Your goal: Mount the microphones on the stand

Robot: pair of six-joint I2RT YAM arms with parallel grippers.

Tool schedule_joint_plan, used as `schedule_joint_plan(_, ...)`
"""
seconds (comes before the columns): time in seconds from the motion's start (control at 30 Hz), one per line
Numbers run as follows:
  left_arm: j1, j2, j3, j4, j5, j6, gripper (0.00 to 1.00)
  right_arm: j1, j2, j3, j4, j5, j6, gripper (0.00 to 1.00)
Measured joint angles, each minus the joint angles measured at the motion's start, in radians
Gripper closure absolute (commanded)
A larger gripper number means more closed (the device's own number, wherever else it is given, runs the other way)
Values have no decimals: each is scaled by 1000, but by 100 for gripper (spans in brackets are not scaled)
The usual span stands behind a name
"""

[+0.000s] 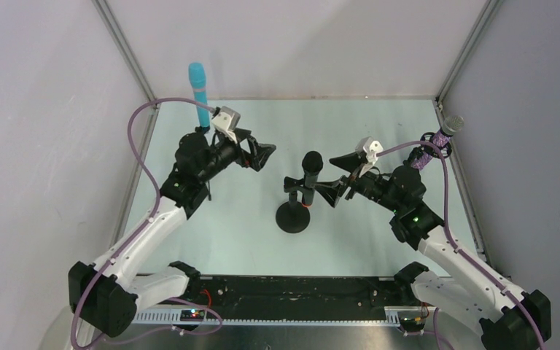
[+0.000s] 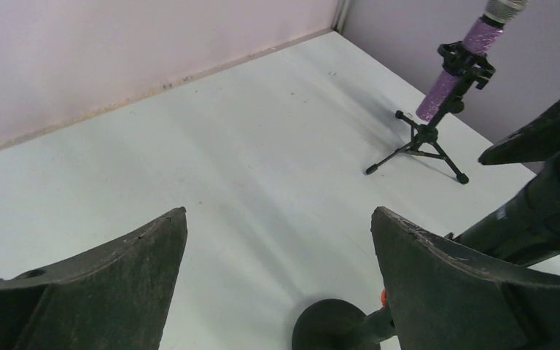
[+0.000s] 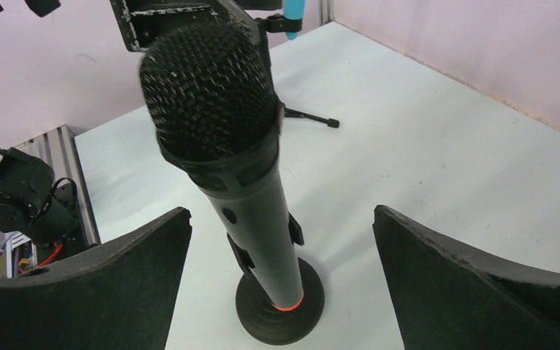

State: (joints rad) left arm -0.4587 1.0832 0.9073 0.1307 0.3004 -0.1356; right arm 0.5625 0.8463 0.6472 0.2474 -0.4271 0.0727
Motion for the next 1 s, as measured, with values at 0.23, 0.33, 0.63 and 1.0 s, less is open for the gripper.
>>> schedule_joint_plan(0.23, 69, -64, -121, 21, -1, -53, 0, -53, -31, -65, 16, -7, 46, 1)
schedule_joint_plan(0.33, 98, -108, -186, 26, -3, -69, 0, -78, -53, -92, 17, -6, 61, 1)
schedule_joint_plan(0.63, 161, -239, -343, 30, -29, -90, 0, -162, -128, -169, 0, 22, 118, 1)
schedule_joint_plan(1.0, 167, -433, -538, 37, -246, 13, 0, -280, -158, -232, -146, 261, 160, 1)
